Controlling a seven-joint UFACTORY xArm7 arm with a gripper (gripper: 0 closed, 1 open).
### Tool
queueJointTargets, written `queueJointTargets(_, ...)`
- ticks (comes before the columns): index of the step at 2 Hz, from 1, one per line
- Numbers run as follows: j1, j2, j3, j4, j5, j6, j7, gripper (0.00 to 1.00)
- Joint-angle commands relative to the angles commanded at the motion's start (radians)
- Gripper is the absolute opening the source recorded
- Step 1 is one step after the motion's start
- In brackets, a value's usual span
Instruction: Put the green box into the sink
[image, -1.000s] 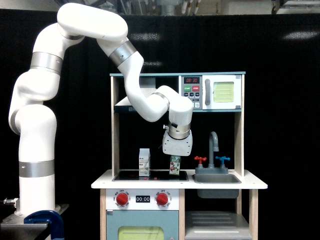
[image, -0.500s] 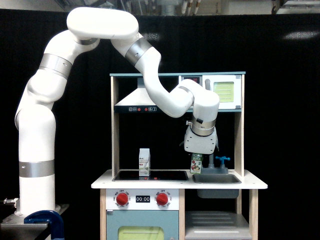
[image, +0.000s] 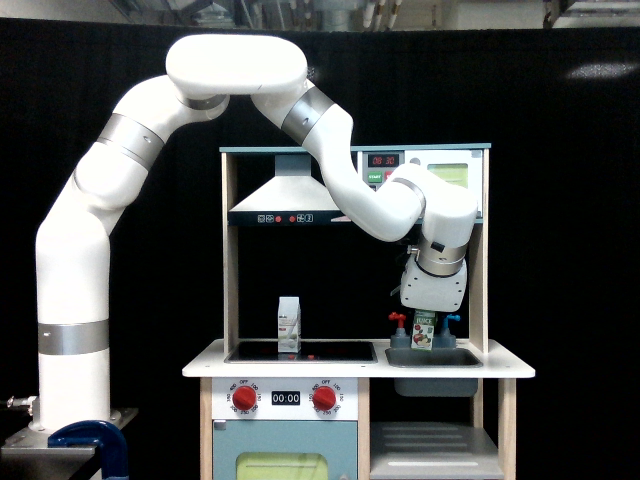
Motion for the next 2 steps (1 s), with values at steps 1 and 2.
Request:
queueJointTargets(1, -0.026, -0.008, 0.047, -0.028, -0.005, -0.035, -0.010, 1.00)
queueJointTargets(2, -0.066, -0.097, 0.072, -0.113, -0.046, -0.040, -0.015, 1.00)
